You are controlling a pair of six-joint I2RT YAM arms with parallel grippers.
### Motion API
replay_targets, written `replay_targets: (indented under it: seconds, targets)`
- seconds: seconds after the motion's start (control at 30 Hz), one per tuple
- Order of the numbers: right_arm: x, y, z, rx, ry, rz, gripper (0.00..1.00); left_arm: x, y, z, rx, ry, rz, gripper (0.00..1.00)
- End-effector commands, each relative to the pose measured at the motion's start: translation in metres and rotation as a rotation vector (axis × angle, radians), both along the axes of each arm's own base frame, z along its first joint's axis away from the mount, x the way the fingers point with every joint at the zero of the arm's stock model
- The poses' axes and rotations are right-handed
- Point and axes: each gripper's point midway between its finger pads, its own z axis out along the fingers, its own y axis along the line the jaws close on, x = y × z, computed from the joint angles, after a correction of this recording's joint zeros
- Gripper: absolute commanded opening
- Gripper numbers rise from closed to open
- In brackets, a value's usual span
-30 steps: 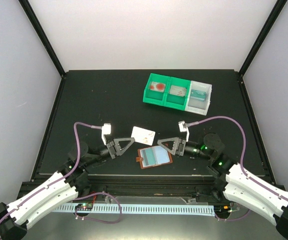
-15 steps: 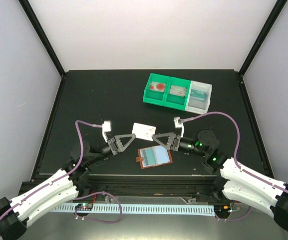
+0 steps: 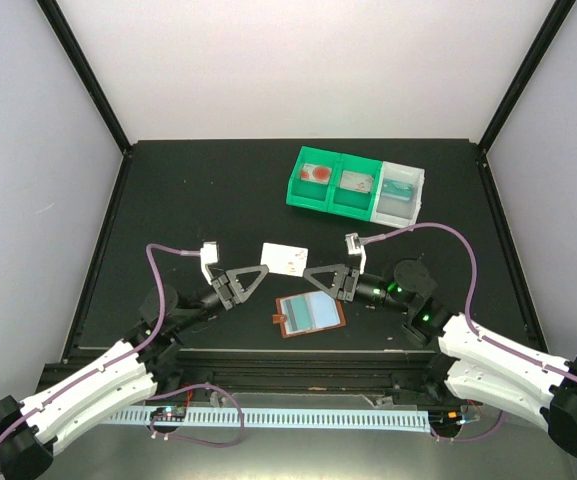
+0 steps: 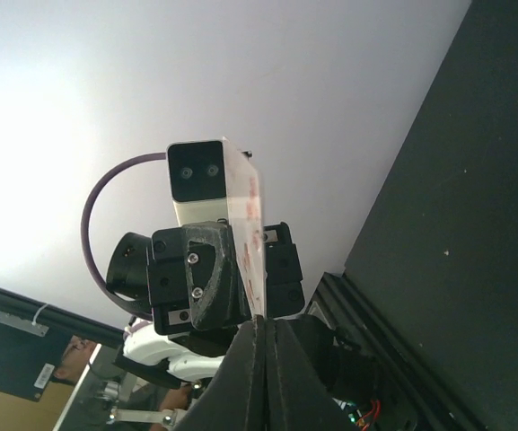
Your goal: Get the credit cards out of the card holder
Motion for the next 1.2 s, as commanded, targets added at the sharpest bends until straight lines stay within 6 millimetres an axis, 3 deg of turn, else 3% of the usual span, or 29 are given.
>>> replay_targets:
  seconds: [0.0,0.37,0.47,0.53,0.63,0.73,0.93,1.03,1.17]
  targets:
    - [-0.001,0.0,0.012,0.034,-0.031,-0.009,0.01,-0.002,0.003,0.01,-0.028,-0.034,0.013,0.02]
    - [0.001,0.001,0.011,0.025,-0.027,-0.011,0.01,-0.006,0.005,0.009,-0.045,-0.026,0.001,0.02]
    - [-0.001,0.005,0.014,0.034,-0.032,0.016,0.13,-0.005,0.006,0.007,-0.051,-0.011,0.003,0.02]
    - [-0.002,0.007,0.015,0.04,-0.031,0.029,0.17,-0.006,0.005,0.006,-0.059,-0.007,-0.005,0.02]
    - [-0.001,0.007,0.015,0.042,-0.031,0.025,0.15,-0.007,0.003,0.006,-0.065,-0.007,-0.02,0.02]
    - [-0.001,0.007,0.015,0.041,-0.035,0.02,0.03,-0.008,0.002,0.005,-0.062,-0.002,-0.028,0.01]
    - [-0.002,0.005,0.014,0.04,-0.045,0.017,0.01,-0.008,0.001,0.003,-0.062,0.008,-0.032,0.02]
    - [0.0,0.002,0.012,0.024,-0.051,-0.004,0.01,-0.009,0.0,-0.001,-0.049,0.014,-0.038,0.19]
    - [0.004,-0.001,0.004,-0.024,-0.049,-0.037,0.01,-0.008,0.002,-0.007,-0.032,0.025,-0.026,0.5]
